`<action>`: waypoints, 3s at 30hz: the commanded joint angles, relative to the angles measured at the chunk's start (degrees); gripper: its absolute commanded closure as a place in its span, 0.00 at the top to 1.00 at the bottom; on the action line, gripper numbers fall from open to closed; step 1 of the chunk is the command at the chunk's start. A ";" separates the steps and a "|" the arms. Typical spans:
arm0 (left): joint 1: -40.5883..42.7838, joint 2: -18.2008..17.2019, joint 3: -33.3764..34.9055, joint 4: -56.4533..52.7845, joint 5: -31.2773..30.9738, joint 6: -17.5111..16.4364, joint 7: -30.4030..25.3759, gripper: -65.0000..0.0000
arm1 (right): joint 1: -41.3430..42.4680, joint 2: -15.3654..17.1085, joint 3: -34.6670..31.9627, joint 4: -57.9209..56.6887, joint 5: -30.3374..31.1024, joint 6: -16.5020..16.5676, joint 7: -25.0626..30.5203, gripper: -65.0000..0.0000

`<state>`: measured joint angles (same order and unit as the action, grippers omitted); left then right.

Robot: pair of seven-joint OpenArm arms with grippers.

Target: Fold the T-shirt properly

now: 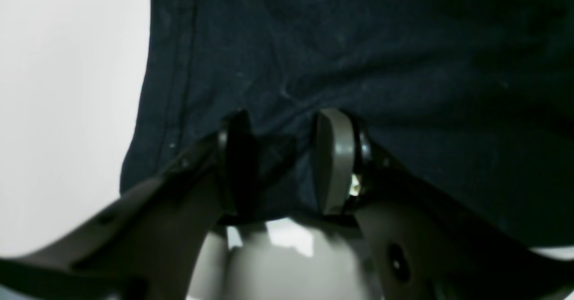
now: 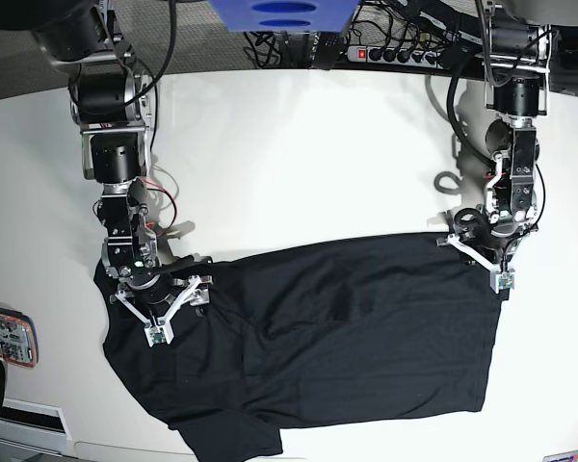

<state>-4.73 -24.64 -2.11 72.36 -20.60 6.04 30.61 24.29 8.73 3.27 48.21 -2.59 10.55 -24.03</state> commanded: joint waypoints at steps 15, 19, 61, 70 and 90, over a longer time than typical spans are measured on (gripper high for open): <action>9.61 -0.54 -2.77 8.48 -0.10 0.42 0.55 0.36 | -14.05 4.76 0.12 4.06 0.26 -0.04 7.81 0.86; 12.69 -0.54 -3.91 10.24 -0.37 0.42 0.64 0.36 | -17.30 4.76 0.20 9.95 0.44 -0.04 3.33 0.86; 36.78 6.14 -16.22 27.91 -0.19 0.51 0.82 0.36 | -44.73 4.76 16.91 33.77 0.44 0.05 2.71 0.86; 39.33 6.14 -19.12 30.19 -0.45 0.42 0.91 0.36 | -51.68 4.41 19.72 40.37 0.44 -0.04 2.63 0.86; 43.46 8.42 -17.19 34.85 -0.45 0.33 0.91 0.36 | -58.98 1.60 19.72 52.59 0.26 -0.13 -1.95 0.86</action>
<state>38.44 -15.75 -19.14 106.19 -21.15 6.26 32.45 -34.30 9.82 22.65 99.94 -1.80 10.55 -26.11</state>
